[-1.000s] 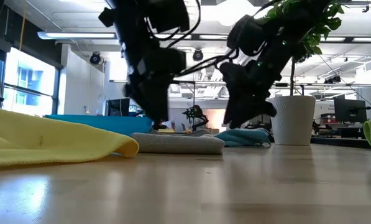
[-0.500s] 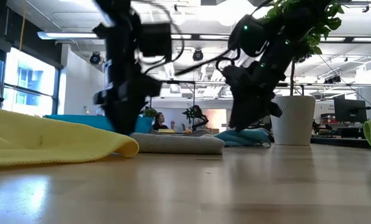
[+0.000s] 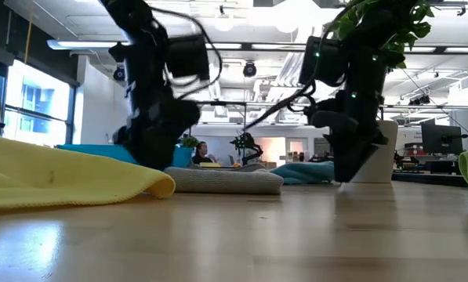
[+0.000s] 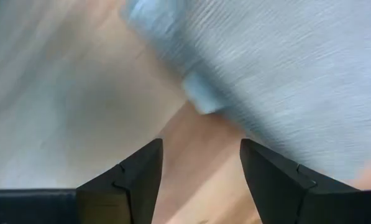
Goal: Fold microfiber towels
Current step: Put the folded gray microfiber cloth into the bin
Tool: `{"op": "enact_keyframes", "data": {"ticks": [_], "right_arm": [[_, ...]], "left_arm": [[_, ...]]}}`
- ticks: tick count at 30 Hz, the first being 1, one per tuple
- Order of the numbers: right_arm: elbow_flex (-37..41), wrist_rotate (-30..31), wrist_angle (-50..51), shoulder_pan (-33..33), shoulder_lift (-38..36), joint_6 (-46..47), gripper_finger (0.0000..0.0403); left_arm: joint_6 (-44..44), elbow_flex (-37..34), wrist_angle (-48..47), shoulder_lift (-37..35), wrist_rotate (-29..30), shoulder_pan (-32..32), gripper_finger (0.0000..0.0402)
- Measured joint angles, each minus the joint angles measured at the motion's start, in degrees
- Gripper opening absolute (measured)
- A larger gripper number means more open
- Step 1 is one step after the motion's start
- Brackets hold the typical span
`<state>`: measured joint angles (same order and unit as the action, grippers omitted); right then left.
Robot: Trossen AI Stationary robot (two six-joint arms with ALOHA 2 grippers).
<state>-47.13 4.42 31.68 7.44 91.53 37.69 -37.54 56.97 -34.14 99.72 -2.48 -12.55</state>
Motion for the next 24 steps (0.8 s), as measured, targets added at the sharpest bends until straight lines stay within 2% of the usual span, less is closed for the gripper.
{"op": "enact_keyframes", "data": {"ticks": [3,6,10,16,24], "right_arm": [[0.0,0.0,2.3,0.0,0.0,1.3,0.0115],[0.0,0.1,3.2,0.0,0.0,0.9,0.0115],[0.0,2.0,4.3,0.2,0.0,-0.3,0.0115],[0.0,2.1,3.2,0.4,0.0,-3.6,0.0115],[0.0,2.0,3.1,0.4,0.0,-3.7,0.0115]], "left_arm": [[1.2,0.0,-0.4,-3.1,-2.5,-0.8,0.0204],[1.1,0.0,0.3,-4.7,-2.4,-0.9,0.0204],[0.8,0.0,0.4,-4.8,-2.0,-1.2,0.0204],[0.5,0.0,3.4,-4.5,-2.0,-2.2,0.0204],[0.7,0.0,3.7,-4.5,-2.1,-1.0,0.0204]]}}
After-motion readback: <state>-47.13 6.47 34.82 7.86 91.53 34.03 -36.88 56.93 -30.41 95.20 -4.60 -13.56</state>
